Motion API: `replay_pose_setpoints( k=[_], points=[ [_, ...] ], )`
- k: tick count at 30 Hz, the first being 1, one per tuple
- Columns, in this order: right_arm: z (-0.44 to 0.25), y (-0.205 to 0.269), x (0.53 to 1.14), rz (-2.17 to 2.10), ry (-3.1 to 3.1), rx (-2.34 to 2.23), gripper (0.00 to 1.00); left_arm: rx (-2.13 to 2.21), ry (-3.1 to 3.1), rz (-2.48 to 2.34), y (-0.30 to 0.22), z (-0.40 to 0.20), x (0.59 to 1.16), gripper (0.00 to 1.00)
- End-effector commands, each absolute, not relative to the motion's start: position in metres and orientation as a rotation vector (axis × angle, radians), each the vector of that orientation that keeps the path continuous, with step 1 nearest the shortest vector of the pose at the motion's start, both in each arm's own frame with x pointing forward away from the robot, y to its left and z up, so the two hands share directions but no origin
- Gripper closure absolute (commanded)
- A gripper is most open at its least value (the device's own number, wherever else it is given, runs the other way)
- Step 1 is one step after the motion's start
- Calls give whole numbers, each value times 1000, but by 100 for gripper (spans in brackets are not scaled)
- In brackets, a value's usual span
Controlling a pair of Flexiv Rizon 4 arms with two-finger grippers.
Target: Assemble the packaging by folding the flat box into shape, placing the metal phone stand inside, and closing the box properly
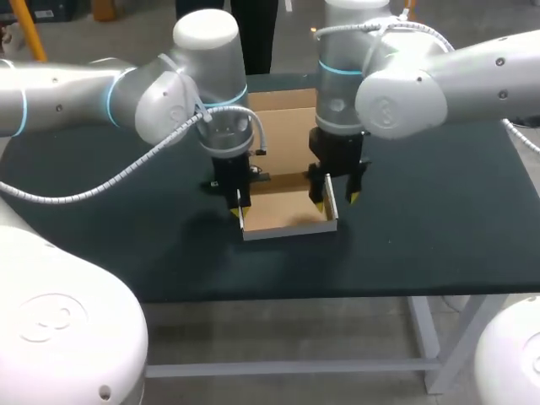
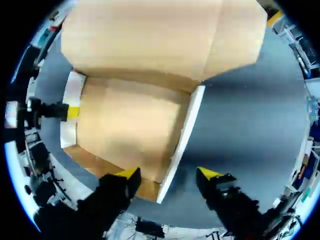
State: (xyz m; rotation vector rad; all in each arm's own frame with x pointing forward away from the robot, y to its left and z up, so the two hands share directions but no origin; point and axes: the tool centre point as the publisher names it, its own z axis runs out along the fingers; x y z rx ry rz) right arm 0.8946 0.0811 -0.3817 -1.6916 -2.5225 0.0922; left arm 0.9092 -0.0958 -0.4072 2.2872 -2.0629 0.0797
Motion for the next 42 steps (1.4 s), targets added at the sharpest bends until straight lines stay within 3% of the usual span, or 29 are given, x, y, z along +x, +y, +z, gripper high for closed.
replay_pose_setpoints(
  k=[1,7,22,42],
  points=[
    [-369,67,880,-66,-2646,-1621,0,2297,-2073,80,-98,-405,907,100],
    [-358,51,875,-126,-2719,-1302,0,2297,-2084,77,-98,-405,907,100],
    [-357,49,874,-188,-2772,-1308,0,2295,-2095,93,-95,-402,910,100],
    [-315,-8,836,-663,-2987,-554,0,2321,-2114,11,-77,-399,912,100]
  ],
)
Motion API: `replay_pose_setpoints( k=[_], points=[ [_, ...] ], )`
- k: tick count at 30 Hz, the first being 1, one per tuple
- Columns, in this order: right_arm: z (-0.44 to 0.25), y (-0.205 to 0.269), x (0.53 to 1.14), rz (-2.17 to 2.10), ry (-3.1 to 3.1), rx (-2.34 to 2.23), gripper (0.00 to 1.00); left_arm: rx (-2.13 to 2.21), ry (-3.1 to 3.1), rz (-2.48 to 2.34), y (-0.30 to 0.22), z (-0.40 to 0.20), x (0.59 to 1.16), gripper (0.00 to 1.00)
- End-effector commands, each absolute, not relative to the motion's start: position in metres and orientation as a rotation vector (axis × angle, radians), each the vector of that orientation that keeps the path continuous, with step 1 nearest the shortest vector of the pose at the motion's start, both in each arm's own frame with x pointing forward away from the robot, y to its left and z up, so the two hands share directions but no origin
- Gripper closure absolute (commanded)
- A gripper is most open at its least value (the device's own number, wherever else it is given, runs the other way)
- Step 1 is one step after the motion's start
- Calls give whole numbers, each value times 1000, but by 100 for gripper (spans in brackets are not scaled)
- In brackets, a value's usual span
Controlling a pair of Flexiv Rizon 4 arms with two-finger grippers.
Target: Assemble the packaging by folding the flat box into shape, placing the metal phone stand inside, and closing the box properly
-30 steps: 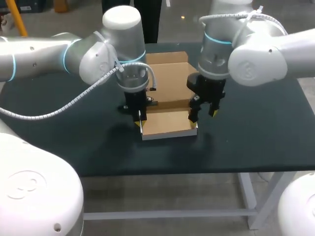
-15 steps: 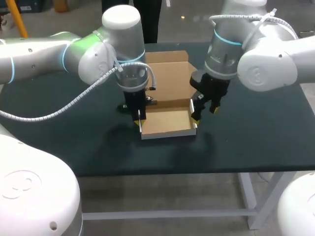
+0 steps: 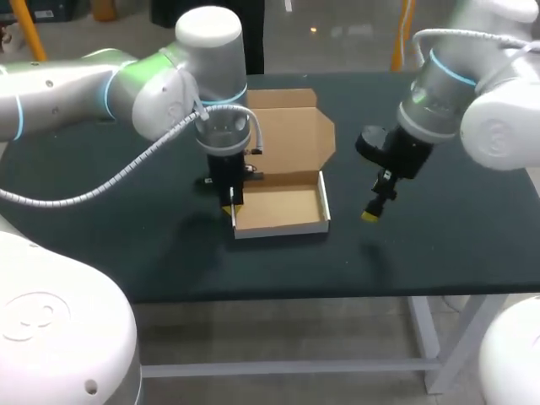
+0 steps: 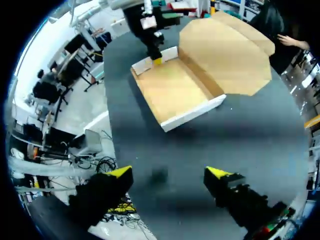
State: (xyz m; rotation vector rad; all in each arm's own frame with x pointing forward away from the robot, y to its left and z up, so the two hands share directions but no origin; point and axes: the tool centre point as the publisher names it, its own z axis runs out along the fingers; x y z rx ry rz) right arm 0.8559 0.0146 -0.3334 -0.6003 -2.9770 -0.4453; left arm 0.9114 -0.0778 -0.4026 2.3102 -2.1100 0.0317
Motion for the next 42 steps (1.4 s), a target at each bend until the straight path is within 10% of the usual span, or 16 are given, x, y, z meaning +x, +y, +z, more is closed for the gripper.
replay_pose_setpoints(
  k=[1,42],
  points=[
    [-314,-10,834,-672,-2993,-534,0,2325,-2115,2,-76,-400,913,100],
    [-313,-23,802,-811,-3109,-247,0,2577,-2183,-258,-43,-403,923,100]
  ],
)
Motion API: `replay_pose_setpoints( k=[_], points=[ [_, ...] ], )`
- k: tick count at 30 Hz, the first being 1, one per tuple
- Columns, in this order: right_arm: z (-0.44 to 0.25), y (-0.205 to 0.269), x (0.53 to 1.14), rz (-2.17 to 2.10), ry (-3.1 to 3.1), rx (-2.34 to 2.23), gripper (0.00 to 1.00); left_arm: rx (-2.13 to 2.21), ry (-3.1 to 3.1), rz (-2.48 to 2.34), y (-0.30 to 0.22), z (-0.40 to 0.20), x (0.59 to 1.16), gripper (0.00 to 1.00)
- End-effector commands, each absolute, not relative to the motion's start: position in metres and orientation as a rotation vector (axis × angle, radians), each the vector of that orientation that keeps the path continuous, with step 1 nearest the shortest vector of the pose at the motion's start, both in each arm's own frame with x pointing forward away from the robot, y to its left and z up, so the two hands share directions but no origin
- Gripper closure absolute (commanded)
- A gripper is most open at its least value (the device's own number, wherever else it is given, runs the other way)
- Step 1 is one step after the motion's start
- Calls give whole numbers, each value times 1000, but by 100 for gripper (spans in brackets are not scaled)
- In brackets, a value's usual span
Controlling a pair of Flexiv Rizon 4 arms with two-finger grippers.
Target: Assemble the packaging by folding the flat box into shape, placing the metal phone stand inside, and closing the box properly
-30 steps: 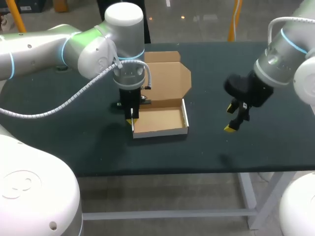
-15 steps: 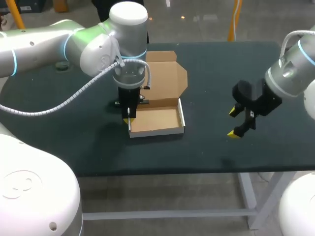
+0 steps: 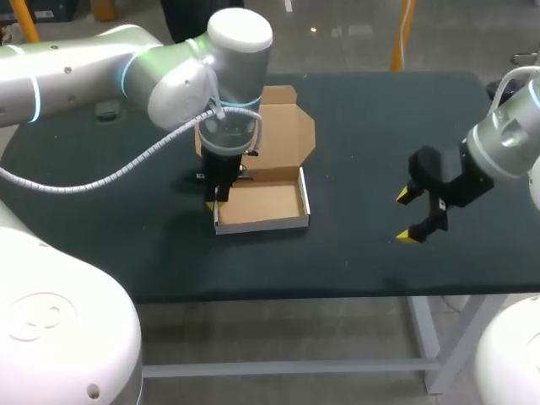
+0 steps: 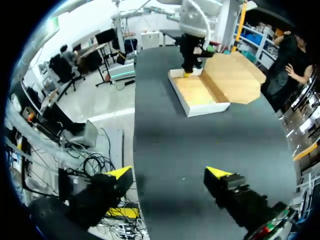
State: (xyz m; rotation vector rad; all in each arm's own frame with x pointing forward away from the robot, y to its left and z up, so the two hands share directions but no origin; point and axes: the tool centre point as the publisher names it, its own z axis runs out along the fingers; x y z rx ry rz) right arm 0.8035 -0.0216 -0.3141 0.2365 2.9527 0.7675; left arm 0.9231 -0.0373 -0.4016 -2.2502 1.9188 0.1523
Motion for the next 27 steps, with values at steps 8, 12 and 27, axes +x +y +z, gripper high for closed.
replay_pose_setpoints(
  k=[8,12,27],
  points=[
    [-313,-23,802,770,2953,235,0,-2146,1872,255,-43,-406,924,100],
    [-313,-23,802,770,2953,235,0,-2183,1966,138,-46,-398,921,100],
    [-313,-23,802,770,2953,235,0,-2210,2197,-146,-54,-394,908,100]
  ],
)
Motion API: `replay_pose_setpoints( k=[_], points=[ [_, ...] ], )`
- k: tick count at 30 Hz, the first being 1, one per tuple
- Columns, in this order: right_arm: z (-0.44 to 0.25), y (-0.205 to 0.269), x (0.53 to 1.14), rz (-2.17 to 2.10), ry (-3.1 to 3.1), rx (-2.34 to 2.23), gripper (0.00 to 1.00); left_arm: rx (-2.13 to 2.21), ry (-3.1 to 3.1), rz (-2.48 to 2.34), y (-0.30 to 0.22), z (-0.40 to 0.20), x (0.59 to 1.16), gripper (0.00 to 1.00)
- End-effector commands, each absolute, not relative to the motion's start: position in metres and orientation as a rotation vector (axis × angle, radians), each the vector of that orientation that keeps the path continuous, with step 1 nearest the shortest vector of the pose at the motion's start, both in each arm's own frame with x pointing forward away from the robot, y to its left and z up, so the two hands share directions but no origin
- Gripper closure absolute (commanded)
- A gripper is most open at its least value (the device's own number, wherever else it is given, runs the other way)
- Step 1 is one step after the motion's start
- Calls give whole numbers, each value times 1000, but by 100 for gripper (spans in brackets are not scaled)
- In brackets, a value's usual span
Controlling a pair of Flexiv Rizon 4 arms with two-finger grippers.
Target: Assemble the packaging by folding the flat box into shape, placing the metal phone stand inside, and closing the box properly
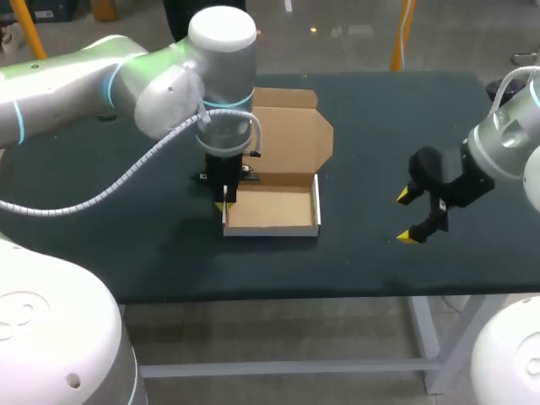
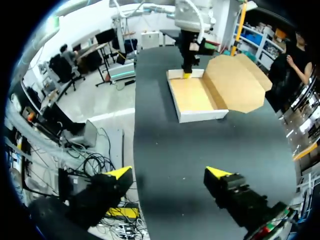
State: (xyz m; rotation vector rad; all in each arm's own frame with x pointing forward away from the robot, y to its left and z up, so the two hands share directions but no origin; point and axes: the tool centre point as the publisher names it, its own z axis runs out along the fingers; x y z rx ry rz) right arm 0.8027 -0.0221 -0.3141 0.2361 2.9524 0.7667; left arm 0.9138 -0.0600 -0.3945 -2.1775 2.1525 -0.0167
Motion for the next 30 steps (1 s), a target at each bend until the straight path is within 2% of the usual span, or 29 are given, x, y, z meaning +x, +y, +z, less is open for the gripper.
replay_pose_setpoints(
  k=[1,18,19,23,25,30],
  points=[
    [-313,-23,802,770,2953,235,0,-2214,2201,-157,-55,-395,908,100],
    [-313,-23,802,770,2953,235,0,-2263,2155,-131,-62,-402,914,100],
    [-313,-23,802,770,2953,235,0,-2267,2146,-127,-62,-403,915,88],
    [-313,-23,802,770,2953,235,0,-2273,2146,-131,-62,-404,916,77],
    [-313,-23,802,770,2953,235,0,-2274,2148,-135,-62,-403,917,65],
    [-313,-23,802,770,2953,235,0,-2266,2166,-165,-63,-401,917,60]
  ],
)
